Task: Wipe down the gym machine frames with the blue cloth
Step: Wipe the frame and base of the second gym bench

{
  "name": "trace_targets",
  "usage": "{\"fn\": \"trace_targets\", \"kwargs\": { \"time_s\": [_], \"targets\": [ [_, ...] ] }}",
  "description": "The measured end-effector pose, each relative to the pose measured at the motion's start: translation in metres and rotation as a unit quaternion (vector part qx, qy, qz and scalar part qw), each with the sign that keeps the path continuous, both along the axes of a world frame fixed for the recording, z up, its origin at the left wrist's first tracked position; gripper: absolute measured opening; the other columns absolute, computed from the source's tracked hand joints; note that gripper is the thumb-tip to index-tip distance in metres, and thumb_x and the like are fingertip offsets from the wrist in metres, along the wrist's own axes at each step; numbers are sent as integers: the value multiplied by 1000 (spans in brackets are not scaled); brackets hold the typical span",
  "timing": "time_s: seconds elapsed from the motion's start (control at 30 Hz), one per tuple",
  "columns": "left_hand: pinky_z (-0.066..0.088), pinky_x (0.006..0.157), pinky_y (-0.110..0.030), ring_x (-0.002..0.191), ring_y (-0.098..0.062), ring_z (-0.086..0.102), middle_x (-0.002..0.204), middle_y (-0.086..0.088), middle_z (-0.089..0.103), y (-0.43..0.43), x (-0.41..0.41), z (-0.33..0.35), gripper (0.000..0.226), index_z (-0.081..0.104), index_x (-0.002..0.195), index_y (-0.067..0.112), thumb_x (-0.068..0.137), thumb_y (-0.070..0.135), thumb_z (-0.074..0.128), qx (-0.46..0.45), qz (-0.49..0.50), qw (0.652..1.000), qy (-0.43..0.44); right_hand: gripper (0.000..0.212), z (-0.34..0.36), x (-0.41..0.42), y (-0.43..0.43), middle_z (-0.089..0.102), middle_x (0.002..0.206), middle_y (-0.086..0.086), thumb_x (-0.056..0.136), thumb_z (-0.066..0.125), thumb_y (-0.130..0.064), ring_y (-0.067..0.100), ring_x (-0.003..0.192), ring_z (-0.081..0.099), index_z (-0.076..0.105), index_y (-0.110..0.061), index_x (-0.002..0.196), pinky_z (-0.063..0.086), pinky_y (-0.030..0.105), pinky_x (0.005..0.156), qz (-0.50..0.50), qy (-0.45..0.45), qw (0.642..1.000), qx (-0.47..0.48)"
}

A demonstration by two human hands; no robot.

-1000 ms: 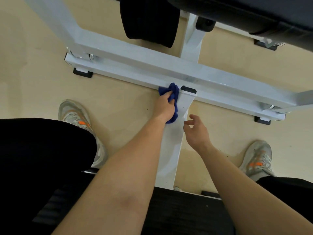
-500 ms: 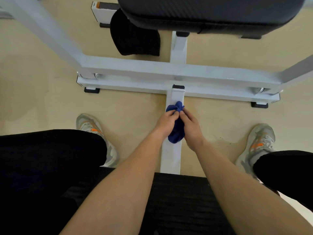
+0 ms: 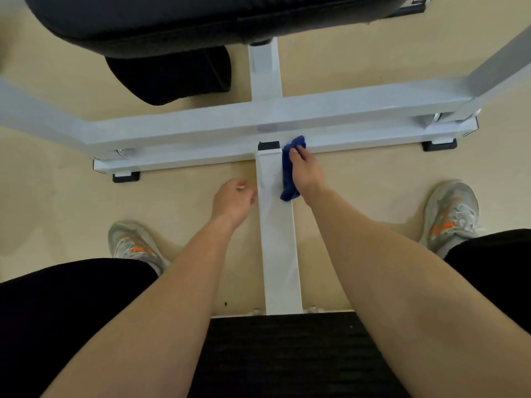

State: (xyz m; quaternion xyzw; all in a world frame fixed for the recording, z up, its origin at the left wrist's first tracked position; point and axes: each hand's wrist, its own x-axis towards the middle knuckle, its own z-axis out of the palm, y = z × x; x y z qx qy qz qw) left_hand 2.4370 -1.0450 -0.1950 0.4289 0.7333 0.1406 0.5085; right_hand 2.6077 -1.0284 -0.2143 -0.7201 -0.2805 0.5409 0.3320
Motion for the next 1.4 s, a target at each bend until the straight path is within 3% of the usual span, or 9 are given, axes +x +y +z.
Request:
{"fn": "trace_targets", "kwargs": {
  "time_s": [0.1, 0.3, 0.47, 0.63, 0.9, 1.03, 1.13, 1.3, 1.4],
  "targets": [
    [55, 88, -39, 90, -15, 70, 108, -3, 72, 9, -11, -7, 39, 53, 133, 13, 96, 26, 51, -4, 49, 999, -1, 49, -11, -14, -8, 59, 126, 4, 104, 35, -40, 24, 114, 55, 43, -16, 146, 42, 34, 97, 56, -56, 997, -15],
    [54, 90, -41, 89, -18, 70, 105, -5, 73, 9, -9, -15, 39, 50, 135, 11, 99, 26, 48, -34, 32, 999, -1, 53, -17, -9, -28, 46, 150, 7, 103, 44, -32, 26, 134, 47, 35, -14, 153, 36, 29, 106, 39, -18, 998, -47],
    [53, 90, -40, 89, -17, 69, 106, -5, 73, 15, -11, -10, 37, 50, 135, 12, 100, 25, 48, -21, 11, 1000, -9, 40, -12, -4, 10, 65, 116, 5, 98, 45, -36, 26, 107, 61, 53, -20, 134, 47, 39, 99, -1, 12, 999, -38],
    [54, 90, -41, 91, -17, 70, 106, -2, 72, 19, -25, -2, 41, 52, 134, 13, 96, 28, 51, -5, 2, 1000, 16, 49, 5, -12, -39, 59, 133, 7, 100, 50, -25, 22, 111, 57, 42, -19, 148, 45, 34, 100, 31, -5, 999, -37],
    [51, 96, -40, 96, -20, 67, 112, -4, 70, -1, -12, 1, 49, 41, 144, 15, 101, 36, 47, -34, -41, 999, 3, 62, 37, -25, -26, 57, 114, -4, 97, 54, -16, 13, 96, 59, 29, -21, 153, 41, 23, 79, 59, -38, 997, 37],
    [51, 96, -43, 102, -21, 66, 115, -3, 69, 3, -21, -14, 47, 44, 141, 16, 98, 35, 47, -16, -41, 999, 31, 63, 17, -20, -27, 47, 144, 1, 100, 47, -13, 20, 115, 53, 21, -23, 157, 38, 25, 90, 137, -134, 980, 44],
    [51, 96, -43, 105, -23, 65, 115, -3, 69, 9, -29, -26, 45, 48, 138, 16, 97, 35, 48, -18, -34, 999, 39, 58, -2, -11, -28, 42, 147, 4, 100, 44, -13, 25, 127, 49, 26, -21, 155, 37, 27, 98, 155, -160, 975, 29],
    [52, 96, -43, 104, -24, 66, 113, -2, 70, 13, -28, -40, 44, 50, 135, 17, 95, 35, 49, -28, -44, 998, 46, 49, -16, 0, -22, 49, 130, -1, 101, 42, -14, 16, 113, 50, 35, -20, 150, 37, 25, 90, 114, -130, 985, 17],
    [53, 91, -40, 99, -23, 67, 115, -3, 69, 12, -25, -42, 46, 50, 136, 18, 93, 35, 49, -34, -49, 997, 49, 29, -20, -4, -18, 60, 107, 5, 100, 39, -13, 23, 94, 56, 52, -13, 126, 39, 27, 76, 147, -135, 980, -8]
  ]
}}
